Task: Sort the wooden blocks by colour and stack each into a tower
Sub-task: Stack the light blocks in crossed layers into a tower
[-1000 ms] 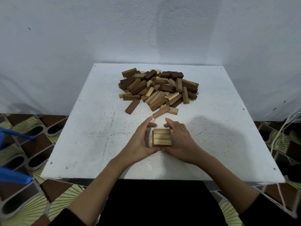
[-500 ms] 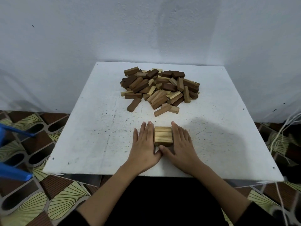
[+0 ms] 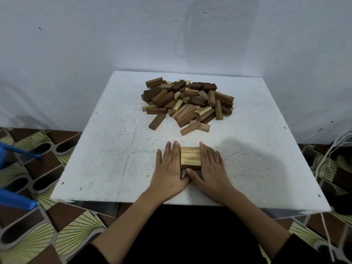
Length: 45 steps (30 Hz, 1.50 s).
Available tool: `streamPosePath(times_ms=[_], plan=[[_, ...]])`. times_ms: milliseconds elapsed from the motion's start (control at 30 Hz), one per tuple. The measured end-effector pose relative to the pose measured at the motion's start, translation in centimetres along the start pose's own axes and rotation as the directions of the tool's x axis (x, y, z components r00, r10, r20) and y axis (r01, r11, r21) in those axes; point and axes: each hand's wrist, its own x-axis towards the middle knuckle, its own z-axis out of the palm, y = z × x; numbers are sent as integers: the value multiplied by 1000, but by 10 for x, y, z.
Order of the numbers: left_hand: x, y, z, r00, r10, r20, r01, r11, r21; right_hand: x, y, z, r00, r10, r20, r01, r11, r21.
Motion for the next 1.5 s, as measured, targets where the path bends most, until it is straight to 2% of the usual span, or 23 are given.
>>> streamPosePath(times_ms=[467,567,667,733,800,900,1067,1233,1500], plan=[[0,-2,0,1000,-6,17,6,1000,1,1,1,2,999,1,45,2,999,-46],[0,-4,-3,1000,7,3,-7,998,-68,1,2,-4,996,-21,86,19,999,27],[0,-8,-15,1000,12,-14,-14,975,-220,4,1,-19,994,-15,105,-6,981,195],[1,-9,-26,1000,10,16,-5,957,-291,8,1,-33,991,15,131,-55,949,311],[5,-7,-37,997,6,75,18,949,-314,13,0,-45,984,-8,179,-56,933,354],[16,-1,-50,988,25,153,19,961,-277,21,-5,-54,971,-74,226,4,955,296],[24,11,-54,980,82,183,-44,978,-203,31,-11,-57,959,-130,250,89,982,168],[26,15,-59,978,103,180,-67,979,-195,32,-14,-58,966,-170,196,168,985,26],[28,18,-59,977,103,189,-71,983,-169,34,-17,-58,969,-173,177,185,981,-52]])
